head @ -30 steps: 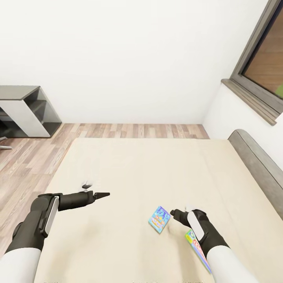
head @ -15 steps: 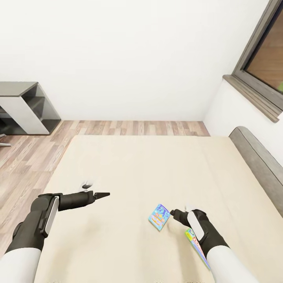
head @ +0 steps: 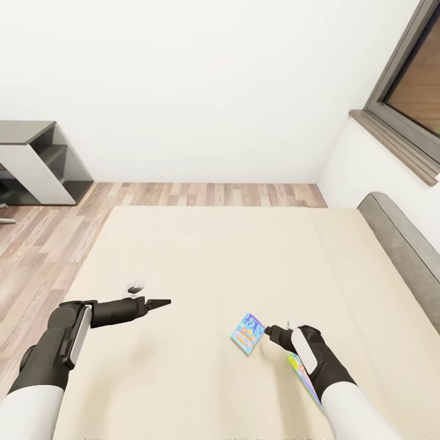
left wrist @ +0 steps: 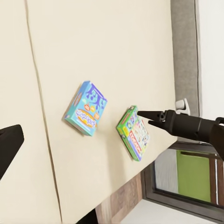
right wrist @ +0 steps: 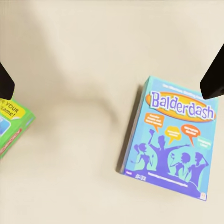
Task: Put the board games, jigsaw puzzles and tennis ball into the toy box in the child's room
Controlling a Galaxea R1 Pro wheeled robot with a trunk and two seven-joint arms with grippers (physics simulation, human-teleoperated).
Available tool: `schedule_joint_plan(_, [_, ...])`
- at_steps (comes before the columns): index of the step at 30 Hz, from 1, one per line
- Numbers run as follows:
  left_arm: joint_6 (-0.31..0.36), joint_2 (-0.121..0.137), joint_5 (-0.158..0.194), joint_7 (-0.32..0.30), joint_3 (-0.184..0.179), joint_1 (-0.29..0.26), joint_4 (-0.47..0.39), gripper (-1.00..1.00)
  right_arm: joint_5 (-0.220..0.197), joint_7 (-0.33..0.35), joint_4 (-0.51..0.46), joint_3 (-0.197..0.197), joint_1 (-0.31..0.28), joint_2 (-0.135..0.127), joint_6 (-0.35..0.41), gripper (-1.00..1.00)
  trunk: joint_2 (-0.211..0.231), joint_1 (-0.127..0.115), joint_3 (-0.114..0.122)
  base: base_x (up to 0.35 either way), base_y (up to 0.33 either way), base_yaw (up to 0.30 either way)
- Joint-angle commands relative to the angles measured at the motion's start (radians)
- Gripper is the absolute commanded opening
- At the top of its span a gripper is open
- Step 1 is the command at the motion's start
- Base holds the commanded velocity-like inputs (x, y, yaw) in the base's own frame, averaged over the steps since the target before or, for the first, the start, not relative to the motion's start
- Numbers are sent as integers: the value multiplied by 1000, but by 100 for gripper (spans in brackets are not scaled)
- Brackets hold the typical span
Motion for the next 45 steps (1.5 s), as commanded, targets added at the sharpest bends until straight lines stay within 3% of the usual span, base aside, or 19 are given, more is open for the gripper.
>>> schedule_joint_plan(1, [8, 0, -1, -5, 1, -1, 0, 100, -10, -8, -2, -2, 0, 1, 3, 100, -2, 0, -3, 0, 0, 0])
schedule_joint_plan(29, [8, 1, -1, -6, 1, -1, 0, 100, -11, -8, -3, -2, 0, 1, 3, 100, -2, 0, -49, 0, 0, 0])
schedule_joint_plan(45, [8, 1, -1, -7, 1, -1, 0, 100, -9, -8, -4, -2, 0, 1, 3, 100, -2, 0, -50, 0, 0, 0])
